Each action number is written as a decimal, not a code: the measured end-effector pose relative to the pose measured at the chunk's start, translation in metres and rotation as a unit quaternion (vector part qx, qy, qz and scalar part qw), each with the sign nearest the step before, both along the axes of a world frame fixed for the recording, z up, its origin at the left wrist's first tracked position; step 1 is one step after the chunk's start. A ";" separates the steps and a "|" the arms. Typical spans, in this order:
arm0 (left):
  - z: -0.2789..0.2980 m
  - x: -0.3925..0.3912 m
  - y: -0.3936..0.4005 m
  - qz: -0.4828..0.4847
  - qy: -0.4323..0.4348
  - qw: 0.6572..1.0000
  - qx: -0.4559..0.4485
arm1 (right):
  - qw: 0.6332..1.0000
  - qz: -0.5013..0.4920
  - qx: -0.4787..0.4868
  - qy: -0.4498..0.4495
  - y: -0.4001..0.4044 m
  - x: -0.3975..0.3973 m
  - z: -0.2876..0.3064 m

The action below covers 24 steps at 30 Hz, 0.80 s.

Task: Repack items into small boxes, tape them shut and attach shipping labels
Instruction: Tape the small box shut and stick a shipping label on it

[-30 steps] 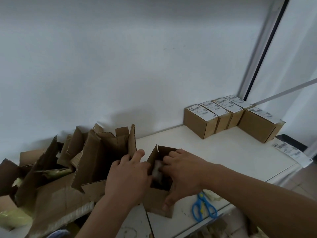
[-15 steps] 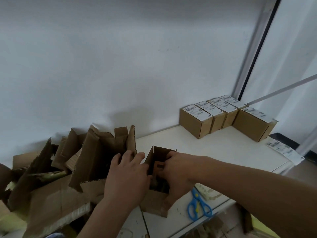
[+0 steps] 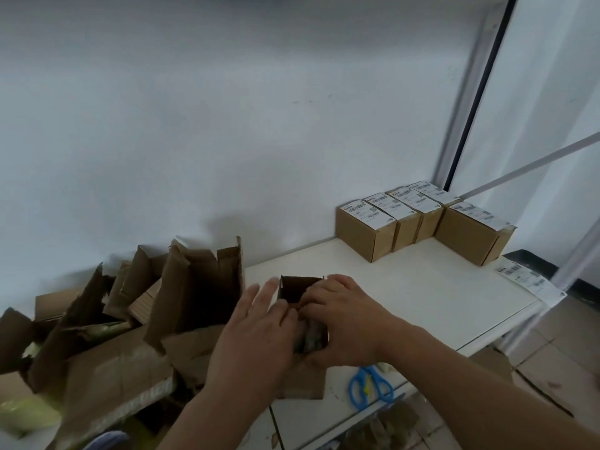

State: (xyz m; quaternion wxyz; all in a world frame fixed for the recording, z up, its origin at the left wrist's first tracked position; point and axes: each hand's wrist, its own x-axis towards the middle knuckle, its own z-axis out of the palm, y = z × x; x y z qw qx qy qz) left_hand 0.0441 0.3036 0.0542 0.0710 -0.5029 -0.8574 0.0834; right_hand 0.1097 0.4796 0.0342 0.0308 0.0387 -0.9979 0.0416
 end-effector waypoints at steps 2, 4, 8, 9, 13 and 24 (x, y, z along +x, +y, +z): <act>0.000 0.015 -0.002 0.018 -0.011 1.000 0.006 | 0.997 -0.045 -0.063 -0.008 0.003 0.005 -0.001; -0.003 0.022 -0.008 0.058 -0.046 0.996 0.051 | 0.992 -0.072 -0.100 -0.035 0.007 0.004 0.000; -0.015 0.030 -0.021 0.149 -0.177 0.952 0.199 | 0.983 -0.092 -0.120 -0.105 0.013 -0.007 0.000; -0.025 0.027 -0.022 0.181 -0.215 0.933 0.225 | 0.981 -0.094 -0.127 -0.115 0.013 -0.010 -0.001; -0.051 0.015 -0.017 0.232 -0.370 0.861 0.260 | 0.976 -0.092 -0.153 -0.129 0.018 -0.017 -0.005; -0.074 -0.011 -0.010 0.103 -0.601 0.702 0.369 | 0.971 -0.106 -0.170 -0.133 0.019 -0.017 -0.008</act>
